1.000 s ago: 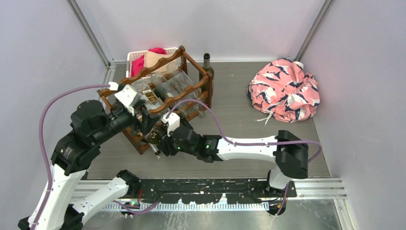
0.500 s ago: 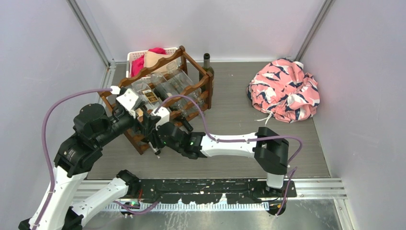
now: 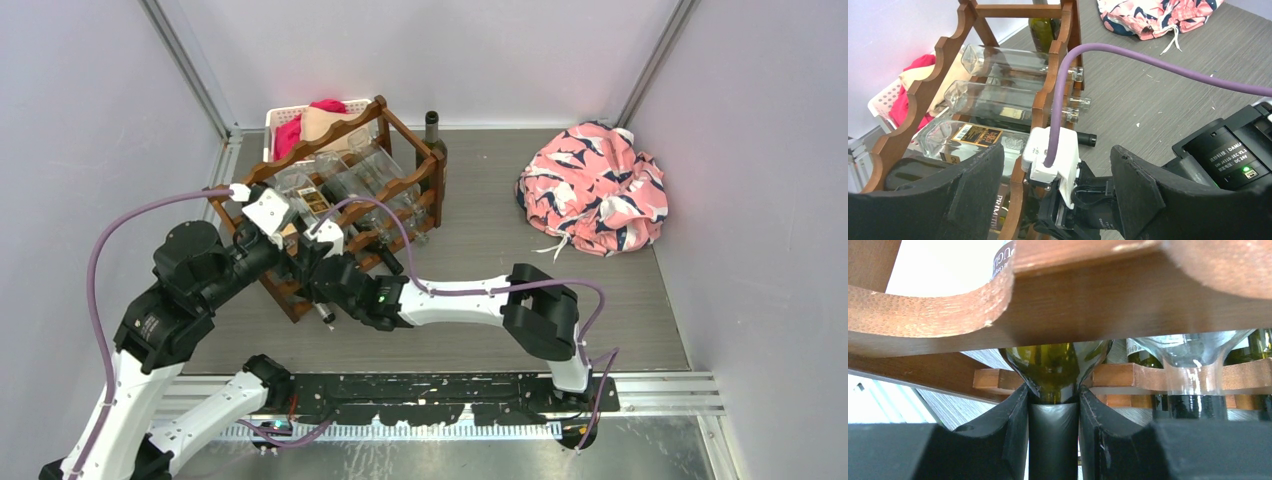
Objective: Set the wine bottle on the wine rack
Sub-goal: Place the wine bottle in the wine rack, then pick up the wine bottle from the center of the board.
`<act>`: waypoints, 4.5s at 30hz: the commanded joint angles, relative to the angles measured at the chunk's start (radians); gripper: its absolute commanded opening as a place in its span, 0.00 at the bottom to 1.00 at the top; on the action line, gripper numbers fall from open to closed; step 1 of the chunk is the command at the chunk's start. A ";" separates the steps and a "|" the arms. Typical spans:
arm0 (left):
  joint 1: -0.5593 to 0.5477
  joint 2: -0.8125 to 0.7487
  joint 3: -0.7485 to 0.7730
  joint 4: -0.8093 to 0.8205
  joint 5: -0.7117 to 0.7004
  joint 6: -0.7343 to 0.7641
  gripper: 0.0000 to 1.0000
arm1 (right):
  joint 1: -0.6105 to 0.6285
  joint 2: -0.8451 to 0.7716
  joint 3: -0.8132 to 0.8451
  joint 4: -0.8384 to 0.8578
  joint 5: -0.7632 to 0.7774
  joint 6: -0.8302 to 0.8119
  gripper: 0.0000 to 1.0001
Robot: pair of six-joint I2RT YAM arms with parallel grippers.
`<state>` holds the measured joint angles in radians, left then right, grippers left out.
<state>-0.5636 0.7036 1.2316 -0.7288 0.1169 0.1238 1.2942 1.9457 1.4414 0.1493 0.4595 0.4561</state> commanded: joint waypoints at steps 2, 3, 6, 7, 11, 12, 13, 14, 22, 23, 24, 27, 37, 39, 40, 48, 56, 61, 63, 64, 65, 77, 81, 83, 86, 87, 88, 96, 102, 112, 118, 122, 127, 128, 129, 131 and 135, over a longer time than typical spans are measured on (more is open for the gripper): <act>-0.002 -0.026 -0.008 0.086 -0.045 0.020 0.78 | 0.006 -0.009 0.108 0.197 0.091 0.020 0.02; -0.002 -0.029 -0.011 0.091 -0.048 0.020 0.78 | 0.008 -0.003 0.113 0.197 0.093 0.021 0.02; -0.002 -0.040 -0.018 0.099 -0.056 0.022 0.78 | 0.012 0.020 0.132 0.192 0.111 0.023 0.03; -0.002 -0.043 -0.021 0.100 -0.057 0.023 0.78 | 0.014 0.026 0.140 0.188 0.118 0.022 0.04; -0.002 -0.050 -0.027 0.099 -0.063 0.024 0.78 | 0.020 0.045 0.155 0.185 0.151 0.019 0.08; -0.002 -0.051 -0.027 0.099 -0.062 0.024 0.78 | 0.020 0.048 0.157 0.185 0.158 0.019 0.09; -0.003 -0.053 -0.029 0.098 -0.063 0.024 0.78 | 0.021 0.052 0.160 0.185 0.163 0.019 0.11; -0.002 -0.054 -0.028 0.098 -0.063 0.024 0.78 | 0.022 0.053 0.161 0.185 0.168 0.019 0.13; -0.002 -0.058 -0.030 0.100 -0.053 0.017 0.78 | 0.022 0.053 0.154 0.187 0.196 0.012 0.31; -0.002 -0.058 -0.029 0.100 -0.052 0.017 0.78 | 0.022 0.052 0.152 0.188 0.197 0.012 0.33; -0.002 -0.058 -0.029 0.100 -0.051 0.016 0.78 | 0.022 0.051 0.149 0.189 0.199 0.012 0.35; -0.003 -0.056 -0.027 0.101 -0.050 0.014 0.78 | 0.021 0.048 0.145 0.192 0.200 0.012 0.38; -0.002 -0.056 -0.022 0.098 -0.044 0.010 0.78 | 0.021 0.047 0.134 0.199 0.206 0.013 0.47; -0.003 -0.056 -0.021 0.098 -0.043 0.010 0.78 | 0.023 0.046 0.133 0.201 0.206 0.015 0.49; -0.002 -0.056 -0.020 0.098 -0.043 0.010 0.78 | 0.021 0.046 0.132 0.202 0.205 0.015 0.49; -0.003 -0.057 -0.014 0.096 -0.040 0.008 0.78 | 0.022 0.039 0.124 0.209 0.194 0.014 0.50; -0.002 -0.063 -0.008 0.098 -0.037 0.000 0.78 | 0.022 -0.005 0.054 0.281 0.104 -0.031 0.55; -0.002 -0.074 -0.004 0.112 -0.036 -0.012 0.78 | 0.022 -0.025 0.018 0.305 0.055 -0.054 0.56; -0.002 -0.079 -0.003 0.119 -0.035 -0.017 0.78 | 0.022 -0.037 0.005 0.309 0.040 -0.059 0.56; -0.002 -0.082 -0.004 0.122 -0.037 -0.019 0.78 | 0.021 -0.044 -0.004 0.310 0.032 -0.063 0.56; -0.002 -0.087 -0.004 0.125 -0.036 -0.022 0.78 | 0.023 -0.052 -0.016 0.312 0.023 -0.067 0.56; -0.003 -0.187 -0.056 0.260 -0.023 -0.104 0.82 | 0.022 -0.179 -0.175 0.334 -0.100 -0.100 0.67; -0.002 -0.199 -0.059 0.292 0.065 -0.170 0.85 | 0.023 -0.239 -0.237 0.348 -0.154 -0.133 0.74; -0.002 -0.197 -0.058 0.309 0.134 -0.211 0.86 | 0.021 -0.287 -0.276 0.356 -0.184 -0.172 0.78; -0.004 -0.194 -0.073 0.373 0.242 -0.308 0.86 | 0.022 -0.396 -0.349 0.361 -0.200 -0.245 0.83; -0.002 -0.191 -0.083 0.402 0.273 -0.343 0.86 | 0.022 -0.431 -0.373 0.357 -0.202 -0.273 0.85; -0.002 -0.189 -0.094 0.432 0.296 -0.375 0.86 | 0.021 -0.472 -0.398 0.348 -0.197 -0.301 0.86; -0.002 -0.183 -0.174 0.513 0.240 -0.397 0.87 | 0.008 -0.794 -0.550 0.168 0.043 -0.483 1.00; -0.002 -0.149 -0.235 0.554 0.246 -0.409 0.88 | -0.293 -1.006 -0.556 0.012 0.013 -0.362 1.00; -0.003 -0.149 -0.305 0.618 0.235 -0.428 0.88 | -0.765 -0.814 -0.264 -0.171 -0.307 -0.206 1.00; -0.003 -0.170 -0.318 0.599 0.230 -0.433 0.88 | -0.877 -0.571 -0.038 -0.186 -0.551 -0.138 1.00; -0.002 -0.190 -0.336 0.597 0.226 -0.444 0.89 | -0.878 -0.372 0.183 -0.338 -0.651 -0.193 1.00; -0.002 -0.205 -0.357 0.599 0.217 -0.449 0.89 | -0.876 -0.184 0.444 -0.539 -0.647 -0.265 1.00; -0.002 -0.206 -0.359 0.600 0.216 -0.449 0.89 | -0.877 -0.156 0.482 -0.569 -0.643 -0.276 1.00; -0.002 -0.207 -0.359 0.600 0.216 -0.449 0.89 | -0.876 -0.129 0.519 -0.593 -0.636 -0.285 1.00; -0.003 -0.207 -0.362 0.601 0.215 -0.449 0.89 | -0.875 -0.081 0.579 -0.636 -0.627 -0.299 1.00; -0.002 -0.204 -0.366 0.604 0.219 -0.449 0.89 | -0.862 0.006 0.692 -0.719 -0.589 -0.332 1.00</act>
<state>-0.5636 0.5079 0.8669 -0.1917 0.3412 -0.3149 0.4183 1.9179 2.0079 -0.4728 -0.1513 0.1814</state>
